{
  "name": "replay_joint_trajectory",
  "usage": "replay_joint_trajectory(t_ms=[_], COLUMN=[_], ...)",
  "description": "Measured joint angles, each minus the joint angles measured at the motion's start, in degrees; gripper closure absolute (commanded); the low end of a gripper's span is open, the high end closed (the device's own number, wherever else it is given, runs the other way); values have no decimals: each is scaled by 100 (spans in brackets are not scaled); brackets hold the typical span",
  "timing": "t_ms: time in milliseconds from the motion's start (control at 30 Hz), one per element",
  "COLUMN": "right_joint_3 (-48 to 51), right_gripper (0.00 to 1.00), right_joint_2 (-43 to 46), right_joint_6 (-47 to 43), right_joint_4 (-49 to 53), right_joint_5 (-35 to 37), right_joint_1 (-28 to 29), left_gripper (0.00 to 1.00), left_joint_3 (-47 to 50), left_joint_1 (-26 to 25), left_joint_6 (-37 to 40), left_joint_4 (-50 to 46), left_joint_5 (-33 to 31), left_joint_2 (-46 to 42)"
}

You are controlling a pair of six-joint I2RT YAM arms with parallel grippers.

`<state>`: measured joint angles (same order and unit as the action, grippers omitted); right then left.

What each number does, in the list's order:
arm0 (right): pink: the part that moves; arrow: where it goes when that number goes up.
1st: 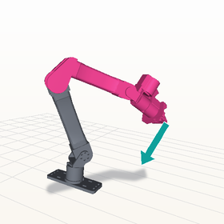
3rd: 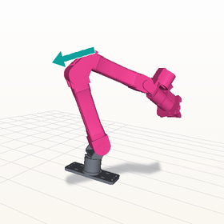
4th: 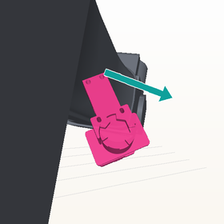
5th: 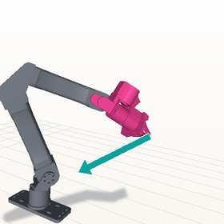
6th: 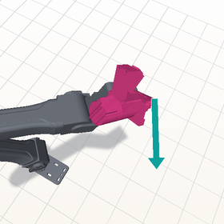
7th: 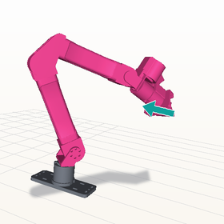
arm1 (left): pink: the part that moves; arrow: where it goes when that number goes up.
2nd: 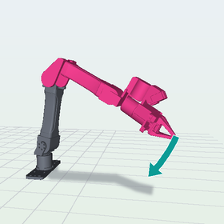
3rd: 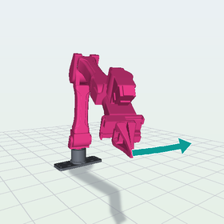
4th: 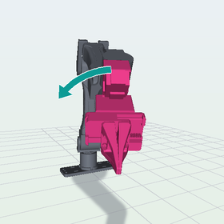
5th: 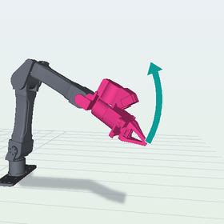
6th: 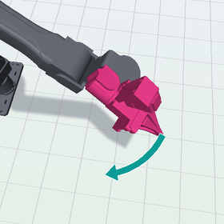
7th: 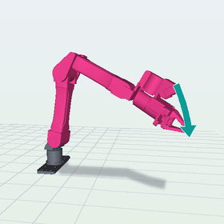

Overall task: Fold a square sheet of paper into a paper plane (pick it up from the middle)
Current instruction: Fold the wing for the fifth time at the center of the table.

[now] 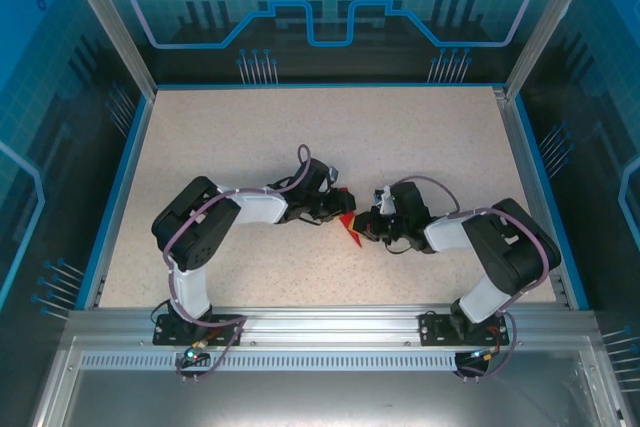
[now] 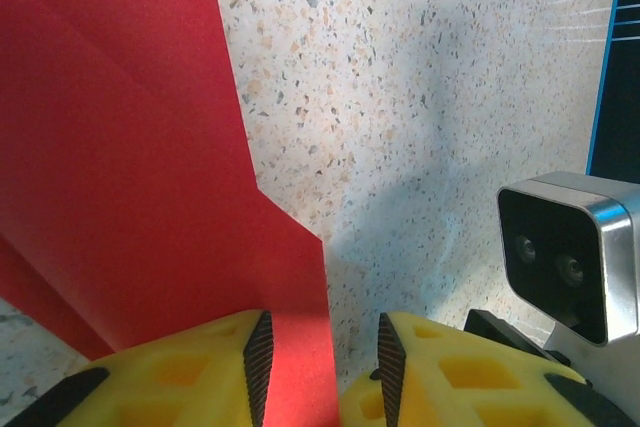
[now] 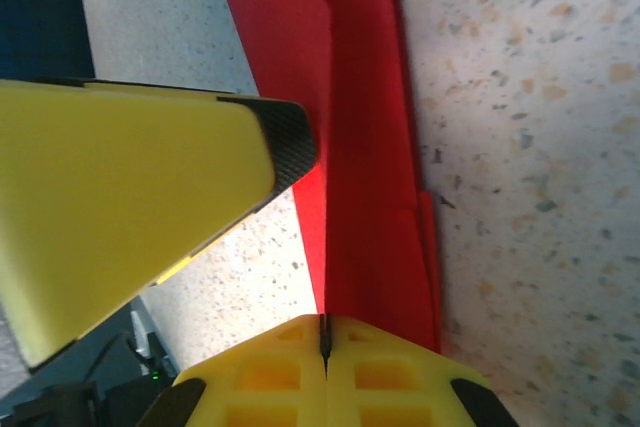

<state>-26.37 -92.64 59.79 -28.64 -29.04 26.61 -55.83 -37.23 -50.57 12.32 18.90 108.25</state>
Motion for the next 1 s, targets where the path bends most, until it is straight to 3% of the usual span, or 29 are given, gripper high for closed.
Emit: replay_joint_trajectory(t_ms=[667, 1000], right_joint_3=[374, 428], right_gripper=[98, 97], right_joint_2=[-608, -911], right_joint_6=[951, 1582], right_joint_4=[-1309, -2009], right_joint_5=[-52, -315], right_joint_1=[-20, -177], left_gripper=[56, 52], left_joint_3=[-42, 271], left_joint_1=[33, 33], left_joint_6=[151, 269], left_joint_4=[44, 365], left_joint_5=[98, 136], left_joint_2=[-13, -898])
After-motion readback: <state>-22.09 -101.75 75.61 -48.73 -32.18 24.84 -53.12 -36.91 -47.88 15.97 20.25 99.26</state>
